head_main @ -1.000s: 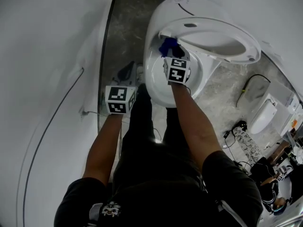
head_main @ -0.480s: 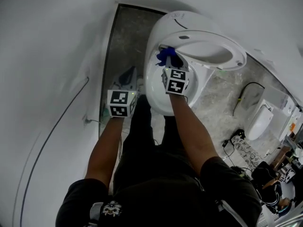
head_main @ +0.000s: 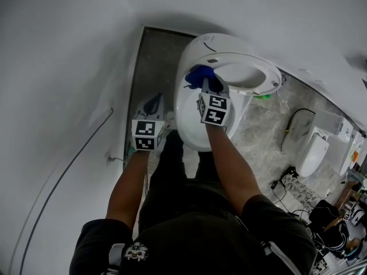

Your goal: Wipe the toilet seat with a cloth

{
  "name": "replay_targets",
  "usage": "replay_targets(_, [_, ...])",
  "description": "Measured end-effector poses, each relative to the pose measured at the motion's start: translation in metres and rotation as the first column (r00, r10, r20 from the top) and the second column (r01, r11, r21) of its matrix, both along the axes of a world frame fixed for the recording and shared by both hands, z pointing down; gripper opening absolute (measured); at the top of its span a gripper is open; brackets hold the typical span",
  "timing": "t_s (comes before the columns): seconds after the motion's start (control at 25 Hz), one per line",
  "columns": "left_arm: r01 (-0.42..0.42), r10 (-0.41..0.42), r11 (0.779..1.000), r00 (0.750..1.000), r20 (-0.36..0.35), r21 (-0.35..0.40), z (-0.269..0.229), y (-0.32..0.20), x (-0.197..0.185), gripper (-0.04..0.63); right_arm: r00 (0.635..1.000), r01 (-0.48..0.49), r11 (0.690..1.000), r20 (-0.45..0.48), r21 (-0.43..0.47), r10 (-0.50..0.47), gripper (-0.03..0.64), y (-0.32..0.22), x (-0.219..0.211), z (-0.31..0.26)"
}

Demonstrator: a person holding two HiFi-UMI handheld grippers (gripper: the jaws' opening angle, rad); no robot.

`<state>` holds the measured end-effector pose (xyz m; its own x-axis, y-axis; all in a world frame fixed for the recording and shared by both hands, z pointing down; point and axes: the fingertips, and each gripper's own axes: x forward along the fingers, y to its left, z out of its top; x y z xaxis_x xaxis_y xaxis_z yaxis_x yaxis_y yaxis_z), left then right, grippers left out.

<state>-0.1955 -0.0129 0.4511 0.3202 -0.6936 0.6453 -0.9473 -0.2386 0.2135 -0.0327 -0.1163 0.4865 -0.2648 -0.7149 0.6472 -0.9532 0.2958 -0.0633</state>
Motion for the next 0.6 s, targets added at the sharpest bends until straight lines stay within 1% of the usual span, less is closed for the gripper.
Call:
replay_targets(0.16, [0.011,-0.012,1.0,1.0,-0.007,-0.007,-0.007,0.005,-0.008,0.009,1.0,-0.017,0.999,0.009,0.043,0.016,0.057,-0.009,0.001,-0.029])
replay_targets(0.28, [0.012,-0.012,0.999,1.0,-0.015,-0.034,-0.005,0.016,0.0,0.009,0.999,-0.032,0.997,0.021,0.076,0.031,0.057,-0.016,0.009,-0.047])
replay_targets(0.36, [-0.009,0.009,0.999,1.0,-0.014,-0.04,-0.007,0.021,0.009,0.009,0.999,-0.041,0.994,0.029,0.098,0.038,0.057,-0.02,0.014,-0.061])
replay_targets(0.44, [-0.037,0.037,0.999,0.999,-0.01,-0.023,-0.015,0.019,0.019,0.009,0.998,-0.051,0.991,0.039,0.122,0.047,0.057,-0.023,0.018,-0.075])
replay_targets(0.6, [-0.075,0.074,0.997,0.997,0.005,0.036,-0.035,0.006,0.032,0.009,0.996,-0.072,0.983,0.055,0.171,0.064,0.057,-0.03,0.032,-0.099])
